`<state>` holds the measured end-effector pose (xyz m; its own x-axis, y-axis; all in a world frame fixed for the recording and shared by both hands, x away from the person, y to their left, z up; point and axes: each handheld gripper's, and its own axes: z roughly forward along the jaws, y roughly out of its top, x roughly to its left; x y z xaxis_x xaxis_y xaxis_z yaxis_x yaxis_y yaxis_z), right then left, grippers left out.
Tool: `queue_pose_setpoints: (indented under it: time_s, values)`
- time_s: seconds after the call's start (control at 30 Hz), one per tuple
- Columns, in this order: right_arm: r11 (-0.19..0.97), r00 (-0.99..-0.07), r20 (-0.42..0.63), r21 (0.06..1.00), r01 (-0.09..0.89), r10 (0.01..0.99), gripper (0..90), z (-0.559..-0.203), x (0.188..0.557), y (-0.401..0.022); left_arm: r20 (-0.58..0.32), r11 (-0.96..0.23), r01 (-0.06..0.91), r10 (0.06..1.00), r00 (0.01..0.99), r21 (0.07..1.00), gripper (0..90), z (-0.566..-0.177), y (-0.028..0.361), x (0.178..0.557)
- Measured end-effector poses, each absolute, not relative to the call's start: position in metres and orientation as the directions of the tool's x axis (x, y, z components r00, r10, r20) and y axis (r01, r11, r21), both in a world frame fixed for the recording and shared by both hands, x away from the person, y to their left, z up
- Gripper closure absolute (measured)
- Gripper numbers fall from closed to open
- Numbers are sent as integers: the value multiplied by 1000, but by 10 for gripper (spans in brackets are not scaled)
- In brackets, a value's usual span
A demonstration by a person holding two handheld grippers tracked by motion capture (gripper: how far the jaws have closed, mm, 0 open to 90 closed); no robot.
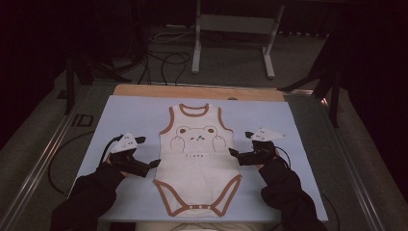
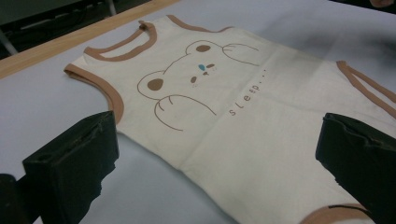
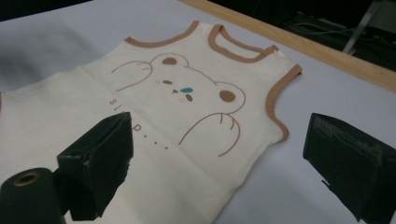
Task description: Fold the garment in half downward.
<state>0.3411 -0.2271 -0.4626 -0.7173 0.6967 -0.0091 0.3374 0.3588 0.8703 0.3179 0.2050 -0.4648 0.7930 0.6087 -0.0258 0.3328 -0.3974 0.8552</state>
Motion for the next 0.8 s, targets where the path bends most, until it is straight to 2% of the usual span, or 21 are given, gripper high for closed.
queue_pose_setpoints:
  time_s: [0.53, 0.57, 0.6, 0.63, 0.8]
  values:
    - [350, -687, 34, 842, 412, 726, 84, -480, 361, -231, -78, -418, 465, 673, 736, 781, 3, -485, 190, 345]
    - [349, -684, 38, 839, 418, 728, 87, -481, 363, -231, -91, -426, 482, 669, 737, 765, 3, -489, 189, 348]
    - [352, -689, 36, 839, 414, 724, 146, -482, 365, -231, -93, -424, 487, 674, 733, 764, 2, -490, 189, 349]
    - [353, -689, 46, 833, 427, 723, 126, -483, 367, -230, -99, -423, 493, 674, 732, 760, 3, -491, 189, 350]
    - [346, -657, 53, 817, 462, 752, 158, -488, 373, -227, -109, -418, 510, 684, 722, 752, 3, -496, 187, 357]
